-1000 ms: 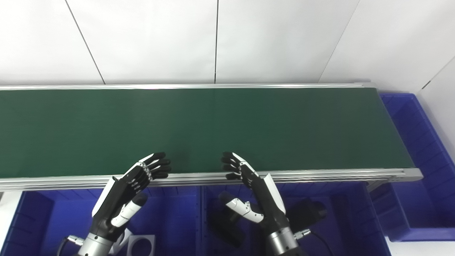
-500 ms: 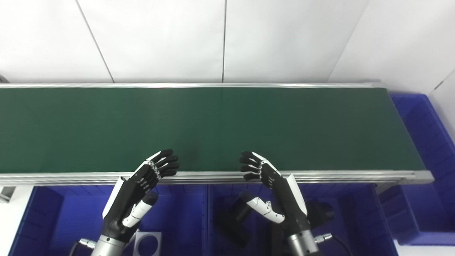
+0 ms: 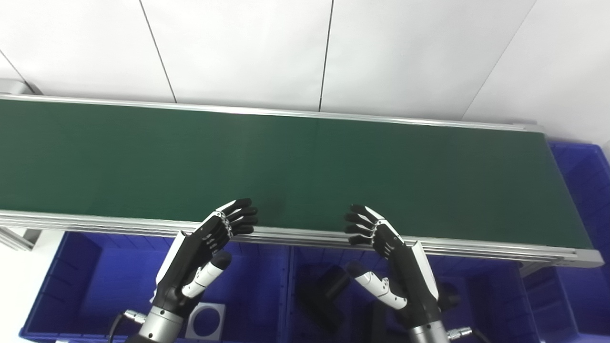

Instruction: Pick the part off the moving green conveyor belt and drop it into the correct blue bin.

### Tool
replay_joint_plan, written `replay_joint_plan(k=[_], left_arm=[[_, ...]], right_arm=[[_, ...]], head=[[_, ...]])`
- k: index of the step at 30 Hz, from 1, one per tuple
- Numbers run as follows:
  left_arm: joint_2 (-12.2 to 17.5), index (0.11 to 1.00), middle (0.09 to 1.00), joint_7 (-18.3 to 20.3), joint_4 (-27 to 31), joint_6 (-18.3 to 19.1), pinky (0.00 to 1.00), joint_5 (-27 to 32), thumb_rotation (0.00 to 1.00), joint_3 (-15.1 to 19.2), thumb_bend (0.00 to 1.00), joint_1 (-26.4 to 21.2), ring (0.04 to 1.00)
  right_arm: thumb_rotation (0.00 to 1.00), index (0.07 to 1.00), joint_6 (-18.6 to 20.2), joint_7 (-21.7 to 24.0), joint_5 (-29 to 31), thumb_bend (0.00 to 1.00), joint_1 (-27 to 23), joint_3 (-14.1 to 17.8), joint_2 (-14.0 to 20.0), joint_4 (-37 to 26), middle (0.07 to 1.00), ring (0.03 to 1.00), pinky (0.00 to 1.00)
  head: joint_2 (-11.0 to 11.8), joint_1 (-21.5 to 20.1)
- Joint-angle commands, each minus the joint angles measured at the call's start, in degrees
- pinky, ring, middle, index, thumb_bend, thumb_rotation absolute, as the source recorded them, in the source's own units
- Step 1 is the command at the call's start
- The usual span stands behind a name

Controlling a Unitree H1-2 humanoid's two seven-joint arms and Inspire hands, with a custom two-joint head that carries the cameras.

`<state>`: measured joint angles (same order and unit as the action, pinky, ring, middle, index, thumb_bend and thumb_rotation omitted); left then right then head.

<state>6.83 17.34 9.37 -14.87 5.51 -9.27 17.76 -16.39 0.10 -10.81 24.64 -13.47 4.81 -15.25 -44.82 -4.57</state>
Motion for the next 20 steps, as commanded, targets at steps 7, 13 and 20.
replay_joint_plan(k=[7, 13, 20], left_arm=[[0.12, 0.836, 0.800, -0.31, 1.09, -0.47, 0.75, 0.63, 0.76, -0.10, 0.79, 0.01, 0.771], [0.56, 0.834, 0.799, 0.02, 0.46, -0.43, 0.75, 0.84, 0.76, -0.14, 0.80, -0.18, 0.768], [0.88, 0.831, 0.798, 0.05, 0.30, -0.37, 0.75, 0.93, 0.76, -0.04, 0.81, -0.31, 0.766]], right_arm=[[0.65, 0.851, -2.25, 0.24, -0.04, 0.60, -0.51, 0.29, -0.54, -0.90, 0.800, 0.733, 0.65], [0.65, 0.850, -2.84, -0.12, -0.60, 0.60, -0.46, 0.34, -0.91, -0.67, 0.800, 0.736, 0.65], [0.66, 0.850, -3.18, -0.27, -1.06, 0.60, -0.50, 0.27, -1.34, -0.20, 0.799, 0.736, 0.66]], head=[[0.46, -0.56], [0.81, -0.47], [0.98, -0.65]])
